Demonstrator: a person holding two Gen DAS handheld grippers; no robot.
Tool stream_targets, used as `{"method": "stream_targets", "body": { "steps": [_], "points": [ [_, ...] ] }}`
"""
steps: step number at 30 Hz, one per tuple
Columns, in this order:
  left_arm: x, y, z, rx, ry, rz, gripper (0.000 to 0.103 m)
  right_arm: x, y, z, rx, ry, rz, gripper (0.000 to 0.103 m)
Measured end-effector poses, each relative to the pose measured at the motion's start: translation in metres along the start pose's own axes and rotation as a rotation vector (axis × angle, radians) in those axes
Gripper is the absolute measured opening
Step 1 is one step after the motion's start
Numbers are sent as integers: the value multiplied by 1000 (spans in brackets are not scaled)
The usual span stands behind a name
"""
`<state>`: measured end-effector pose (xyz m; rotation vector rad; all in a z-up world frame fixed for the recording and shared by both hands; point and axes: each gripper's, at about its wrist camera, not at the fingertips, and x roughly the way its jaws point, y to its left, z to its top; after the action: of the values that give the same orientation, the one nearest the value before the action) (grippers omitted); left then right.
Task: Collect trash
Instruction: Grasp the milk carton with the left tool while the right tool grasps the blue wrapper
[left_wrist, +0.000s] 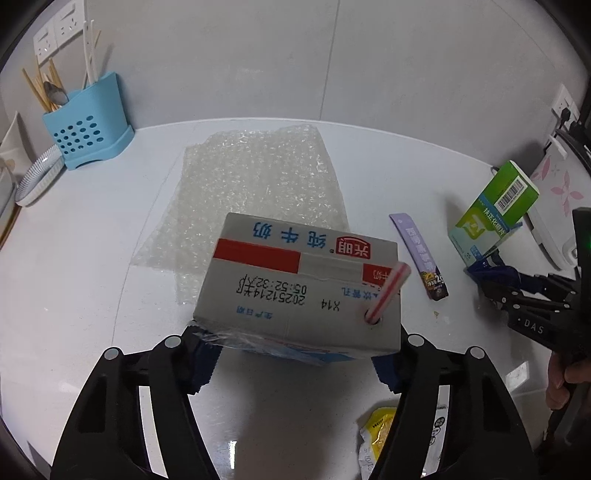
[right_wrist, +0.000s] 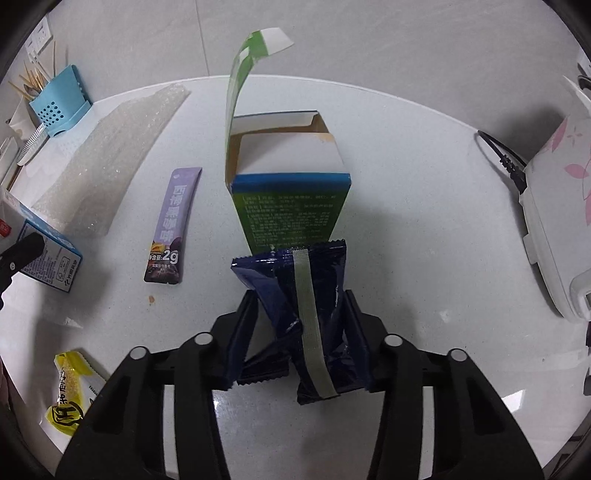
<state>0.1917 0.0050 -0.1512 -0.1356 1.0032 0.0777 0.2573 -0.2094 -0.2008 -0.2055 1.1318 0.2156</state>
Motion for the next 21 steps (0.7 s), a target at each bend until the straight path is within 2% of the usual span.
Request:
{"method": "stream_targets", "body": {
  "steps": [5,21],
  "points": [
    [-5,-3,-2,-8,-9,-8,65,-5,-1,-2,1,-16,8,33],
    [-60,-22,-31,5,-69,8,65,-70,-5,-35,-1,-136,71,32]
  ]
}}
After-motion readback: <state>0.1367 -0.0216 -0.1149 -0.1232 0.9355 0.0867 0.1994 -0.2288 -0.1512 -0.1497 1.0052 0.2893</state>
